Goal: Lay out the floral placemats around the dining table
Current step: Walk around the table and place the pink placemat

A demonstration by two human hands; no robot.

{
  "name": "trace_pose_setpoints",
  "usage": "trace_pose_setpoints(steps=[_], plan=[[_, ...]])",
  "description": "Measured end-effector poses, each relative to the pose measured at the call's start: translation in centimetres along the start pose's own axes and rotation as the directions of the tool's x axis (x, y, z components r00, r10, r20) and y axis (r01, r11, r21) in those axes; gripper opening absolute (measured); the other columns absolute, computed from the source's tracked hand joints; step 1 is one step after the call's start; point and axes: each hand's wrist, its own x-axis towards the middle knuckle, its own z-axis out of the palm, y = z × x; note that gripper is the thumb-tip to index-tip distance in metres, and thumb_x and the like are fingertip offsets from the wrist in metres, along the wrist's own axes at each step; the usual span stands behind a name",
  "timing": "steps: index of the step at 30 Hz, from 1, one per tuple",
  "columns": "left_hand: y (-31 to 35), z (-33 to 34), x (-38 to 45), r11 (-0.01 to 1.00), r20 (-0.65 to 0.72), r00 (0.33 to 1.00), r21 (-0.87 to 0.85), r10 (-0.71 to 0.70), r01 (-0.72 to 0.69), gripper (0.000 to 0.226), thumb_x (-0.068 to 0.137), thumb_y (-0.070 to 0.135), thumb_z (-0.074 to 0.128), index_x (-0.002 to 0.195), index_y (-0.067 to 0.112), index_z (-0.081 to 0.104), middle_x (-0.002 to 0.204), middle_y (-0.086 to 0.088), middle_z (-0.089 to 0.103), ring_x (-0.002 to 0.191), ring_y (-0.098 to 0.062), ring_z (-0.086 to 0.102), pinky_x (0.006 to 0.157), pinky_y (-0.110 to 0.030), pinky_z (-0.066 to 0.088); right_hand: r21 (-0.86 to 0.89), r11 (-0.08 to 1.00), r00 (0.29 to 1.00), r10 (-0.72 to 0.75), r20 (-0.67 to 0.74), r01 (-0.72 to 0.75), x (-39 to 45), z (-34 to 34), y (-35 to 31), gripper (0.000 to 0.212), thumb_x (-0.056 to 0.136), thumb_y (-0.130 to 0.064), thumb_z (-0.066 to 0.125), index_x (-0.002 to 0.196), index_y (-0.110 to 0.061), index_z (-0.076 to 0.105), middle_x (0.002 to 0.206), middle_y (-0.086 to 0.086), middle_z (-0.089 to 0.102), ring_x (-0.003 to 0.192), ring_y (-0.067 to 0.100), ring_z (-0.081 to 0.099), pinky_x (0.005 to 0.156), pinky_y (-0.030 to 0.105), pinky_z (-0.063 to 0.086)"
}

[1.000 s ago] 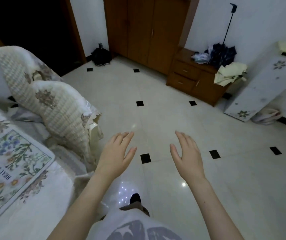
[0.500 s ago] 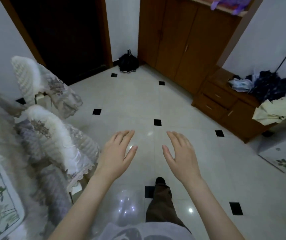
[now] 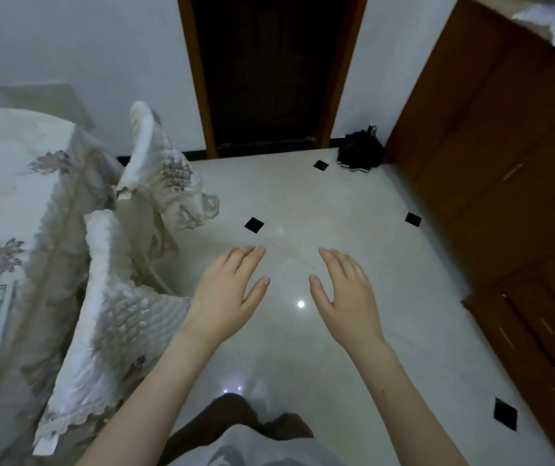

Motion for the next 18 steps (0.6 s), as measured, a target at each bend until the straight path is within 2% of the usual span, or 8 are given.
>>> trace_pose_setpoints(steps=[6, 12, 18], plan=[[-3.0, 0.2, 6.8, 0.990, -0.042, 0.990, 0.008, -0.137, 0.137, 0.058, 0.093, 0.047, 0.028, 0.139, 0.013, 0.040, 0.139, -0.006, 0.050, 0.130, -0.025, 0.042, 0.110, -0.038, 0.034, 0.052, 0.992, 0.988, -0.124, 0.089, 0.119, 10.2, 2.6, 0.8, 0.050, 0.095, -0.039, 0.041, 0.141, -0.020, 0.037, 0.145, 0.002, 0.043, 0.136, 0.021, 0.034, 0.112, 0.043, 0.029], [-9.6, 2.3, 14.2, 0.969, -0.050, 0.968, -0.021, -0.247, 0.247, 0.051, 0.096, 0.043, 0.037, 0.141, 0.017, 0.038, 0.141, -0.003, 0.047, 0.132, -0.021, 0.039, 0.110, -0.038, 0.033, 0.044, 0.983, 0.969, -0.181, 0.168, 0.176, 21.2, 7.3, 0.8, 0.054, 0.095, -0.043, 0.038, 0.144, -0.021, 0.032, 0.147, 0.003, 0.040, 0.138, 0.020, 0.031, 0.113, 0.043, 0.028], [-16.2, -0.9, 25.9, 0.969, -0.087, 0.965, -0.034, -0.248, 0.246, 0.053, 0.096, 0.045, 0.033, 0.141, 0.018, 0.037, 0.143, -0.002, 0.046, 0.134, -0.021, 0.038, 0.111, -0.041, 0.033, 0.027, 0.976, 0.966, -0.217, 0.139, 0.215, 35.7, 8.5, -2.1, 0.054, 0.094, -0.044, 0.037, 0.143, -0.022, 0.033, 0.147, 0.001, 0.041, 0.137, 0.019, 0.032, 0.114, 0.042, 0.029]])
